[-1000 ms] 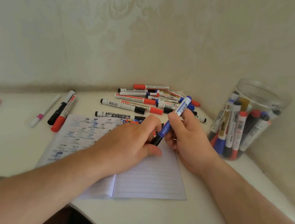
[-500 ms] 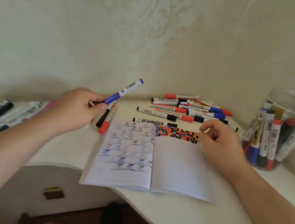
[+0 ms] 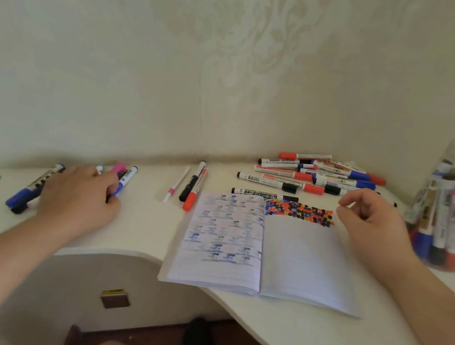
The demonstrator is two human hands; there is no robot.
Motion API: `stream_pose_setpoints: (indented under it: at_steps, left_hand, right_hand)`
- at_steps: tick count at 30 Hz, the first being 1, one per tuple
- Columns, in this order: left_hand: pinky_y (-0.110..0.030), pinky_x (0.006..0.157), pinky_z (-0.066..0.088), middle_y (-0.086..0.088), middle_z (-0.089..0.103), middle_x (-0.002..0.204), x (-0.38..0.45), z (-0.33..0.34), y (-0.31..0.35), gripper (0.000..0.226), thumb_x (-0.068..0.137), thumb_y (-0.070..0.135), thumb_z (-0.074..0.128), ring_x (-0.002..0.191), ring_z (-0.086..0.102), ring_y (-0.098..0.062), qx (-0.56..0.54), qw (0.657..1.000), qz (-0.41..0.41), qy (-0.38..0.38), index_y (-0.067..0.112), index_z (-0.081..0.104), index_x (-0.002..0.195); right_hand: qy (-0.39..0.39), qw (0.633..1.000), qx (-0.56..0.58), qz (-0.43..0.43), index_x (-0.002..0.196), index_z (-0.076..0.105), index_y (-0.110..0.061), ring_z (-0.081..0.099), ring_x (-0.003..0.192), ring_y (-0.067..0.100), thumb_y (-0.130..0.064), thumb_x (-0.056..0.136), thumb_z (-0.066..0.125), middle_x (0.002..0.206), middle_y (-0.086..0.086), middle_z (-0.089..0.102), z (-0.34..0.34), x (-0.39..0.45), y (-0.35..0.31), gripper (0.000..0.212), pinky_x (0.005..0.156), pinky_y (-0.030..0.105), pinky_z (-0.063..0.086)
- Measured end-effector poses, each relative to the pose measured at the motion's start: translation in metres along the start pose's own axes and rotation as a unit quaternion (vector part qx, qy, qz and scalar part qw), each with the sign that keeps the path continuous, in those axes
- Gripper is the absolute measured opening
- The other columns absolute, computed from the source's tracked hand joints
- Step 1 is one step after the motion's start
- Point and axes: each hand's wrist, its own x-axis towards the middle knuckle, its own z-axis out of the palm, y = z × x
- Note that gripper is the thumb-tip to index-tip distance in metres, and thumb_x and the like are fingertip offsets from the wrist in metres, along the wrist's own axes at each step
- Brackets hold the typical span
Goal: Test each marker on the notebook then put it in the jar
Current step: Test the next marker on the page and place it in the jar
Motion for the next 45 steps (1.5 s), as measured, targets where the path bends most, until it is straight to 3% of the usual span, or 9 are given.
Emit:
stream_pose_setpoints:
  at_steps: [3,10,17,21,26,31,34,39,45]
  left_hand:
    - [-0.041,0.089,0.043,0.002,0.053,0.094,0.012,-0.007,0.03,0.007,0.086,0.037,0.061,0.103,0.053,-0.031,-0.029,0.999,-0.019,0.007,0.041,0.061,0.079]
    - [-0.035,0.09,0.049,0.009,0.068,0.098,0.061,-0.028,0.171,0.026,0.087,0.051,0.056,0.101,0.062,-0.024,-0.238,0.954,0.172,-0.066,0.041,0.074,0.104]
    - [-0.044,0.1,0.047,0.01,0.07,0.125,0.065,-0.017,0.242,0.024,0.103,0.044,0.051,0.115,0.06,-0.021,-0.167,0.947,0.258,-0.099,0.04,0.07,0.117]
    - [-0.042,0.096,0.037,0.006,0.064,0.122,0.056,-0.017,0.25,0.023,0.105,0.039,0.048,0.117,0.055,-0.024,-0.185,0.939,0.289,0.014,0.036,0.066,0.119]
    - [-0.036,0.073,0.034,-0.001,0.048,0.088,0.034,-0.047,0.269,0.02,0.098,0.03,0.063,0.085,0.045,-0.021,-0.285,0.836,0.417,0.217,0.029,0.075,0.115]
    - [-0.025,0.074,0.045,0.006,0.064,0.101,0.018,-0.059,0.282,0.02,0.097,0.018,0.068,0.089,0.059,-0.014,-0.388,0.794,0.441,0.156,0.026,0.071,0.115]
    - [-0.011,0.088,0.046,0.022,0.069,0.113,0.013,-0.058,0.281,0.023,0.093,0.019,0.075,0.1,0.061,0.012,-0.461,0.794,0.386,0.091,0.026,0.069,0.115]
    - [-0.03,0.092,0.052,0.016,0.071,0.116,0.003,-0.051,0.28,0.033,0.101,0.048,0.05,0.105,0.066,-0.004,-0.521,0.791,0.305,-0.1,0.029,0.057,0.127]
    - [-0.045,0.086,0.052,0.006,0.065,0.113,-0.004,-0.043,0.29,0.021,0.106,0.035,0.049,0.102,0.062,-0.015,-0.42,0.825,0.365,-0.104,0.024,0.052,0.124]
  right_hand:
    - [0.002,1.0,-0.005,0.001,0.087,0.065,-0.03,0.045,0.053,0.006,-0.012,0.096,0.068,0.056,-0.011,0.055,0.002,0.001,0.0,0.02,0.062,0.031,0.041]
    - [0.006,1.0,-0.007,0.007,0.089,0.064,-0.029,0.045,0.052,0.003,-0.011,0.097,0.066,0.053,-0.014,0.05,0.002,0.003,-0.002,0.019,0.056,0.018,0.04]
    - [0.001,1.0,0.011,0.01,0.089,0.063,-0.029,0.043,0.053,0.004,-0.012,0.098,0.065,0.057,-0.009,0.05,0.0,0.007,0.001,0.02,0.054,0.011,0.039]
    - [-0.011,1.0,0.013,-0.001,0.093,0.067,-0.029,0.045,0.056,0.003,-0.025,0.1,0.065,0.059,-0.01,0.051,0.0,0.006,0.0,0.009,0.06,0.026,0.044]
    - [-0.079,0.984,0.158,0.001,0.102,0.076,-0.033,0.046,0.052,-0.002,-0.044,0.106,0.05,0.056,-0.019,0.049,-0.007,-0.001,-0.015,0.029,0.056,0.012,0.038]
    - [-0.23,0.93,0.286,0.031,0.081,0.078,-0.032,0.043,0.053,0.008,-0.05,0.094,0.055,0.062,-0.003,0.049,-0.012,-0.007,-0.021,0.032,0.049,0.024,0.032]
    - [-0.24,0.918,0.31,0.061,0.087,0.075,-0.024,0.03,0.051,0.009,-0.035,0.088,0.068,0.059,-0.002,0.046,-0.019,-0.005,-0.021,0.013,0.047,0.021,0.02]
    - [-0.168,0.921,0.338,0.098,0.088,0.057,-0.016,0.032,0.051,0.014,-0.004,0.098,0.066,0.061,0.004,0.05,-0.015,-0.001,-0.018,0.018,0.045,0.025,0.019]
    - [-0.183,0.918,0.341,0.086,0.077,0.054,-0.016,0.044,0.054,0.013,-0.033,0.081,0.075,0.062,0.005,0.056,-0.01,-0.006,-0.017,0.027,0.046,0.021,0.03]
